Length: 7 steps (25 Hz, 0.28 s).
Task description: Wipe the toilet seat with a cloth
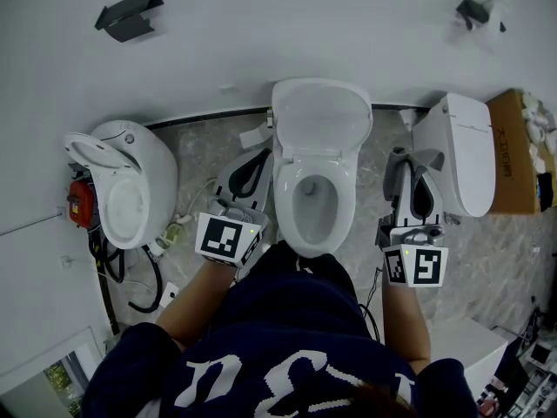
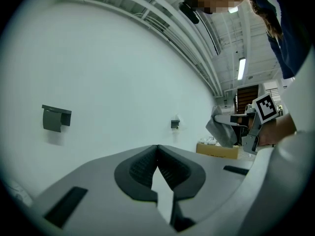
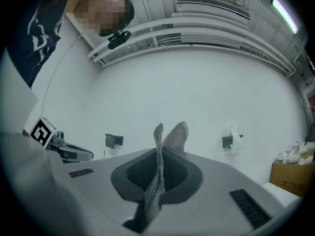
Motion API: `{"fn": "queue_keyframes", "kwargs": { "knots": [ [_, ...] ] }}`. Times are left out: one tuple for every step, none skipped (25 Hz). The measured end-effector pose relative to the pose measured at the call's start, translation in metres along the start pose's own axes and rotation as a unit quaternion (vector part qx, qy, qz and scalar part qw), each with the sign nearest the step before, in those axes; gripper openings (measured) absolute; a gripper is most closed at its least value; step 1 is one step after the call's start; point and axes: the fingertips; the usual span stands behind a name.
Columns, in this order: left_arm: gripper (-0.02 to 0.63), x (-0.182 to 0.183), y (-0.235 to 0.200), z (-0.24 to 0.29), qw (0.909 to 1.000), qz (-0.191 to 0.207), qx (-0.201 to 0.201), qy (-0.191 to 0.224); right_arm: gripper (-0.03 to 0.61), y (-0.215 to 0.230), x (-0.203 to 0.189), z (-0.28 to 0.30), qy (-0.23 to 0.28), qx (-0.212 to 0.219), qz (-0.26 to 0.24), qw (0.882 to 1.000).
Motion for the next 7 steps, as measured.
{"fn": "queue_keyframes", "kwargs": {
  "knots": [
    [0.011, 0.001, 0.005, -0.005, 1.0000, 0.001, 0.001, 0.001, 0.025, 0.000, 0.002, -0.008, 0.003, 0.000, -0.001, 1.000],
    [0.011, 0.003, 0.009, -0.011, 1.0000, 0.003, 0.001, 0.004, 0.025, -0.002, 0.007, -0.016, 0.006, -0.001, -0.002, 1.000],
    [0.011, 0.006, 0.012, -0.017, 1.0000, 0.004, 0.001, 0.007, 0.025, -0.005, 0.012, -0.024, 0.009, -0.001, -0.005, 1.000],
    [0.011, 0.009, 0.013, -0.021, 0.9999, 0.003, 0.001, 0.010, 0.025, -0.008, 0.016, -0.028, 0.012, -0.001, -0.007, 1.000],
    [0.011, 0.010, 0.012, -0.023, 0.9999, 0.002, 0.002, 0.013, 0.025, -0.010, 0.018, -0.029, 0.014, 0.000, -0.009, 1.000],
    [0.011, 0.010, 0.010, -0.024, 0.9999, 0.000, 0.004, 0.015, 0.025, -0.012, 0.019, -0.029, 0.014, 0.001, -0.010, 1.000],
    [0.011, 0.010, 0.007, -0.025, 0.9999, -0.002, 0.005, 0.016, 0.025, -0.013, 0.019, -0.028, 0.015, 0.002, -0.011, 1.000]
  ]
}}
Point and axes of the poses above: the fingertips, and each gripper's own axes: z forward along the fingers, y to its right, x out of its top, and after that the axes turned 1 degree about -y, right-handed
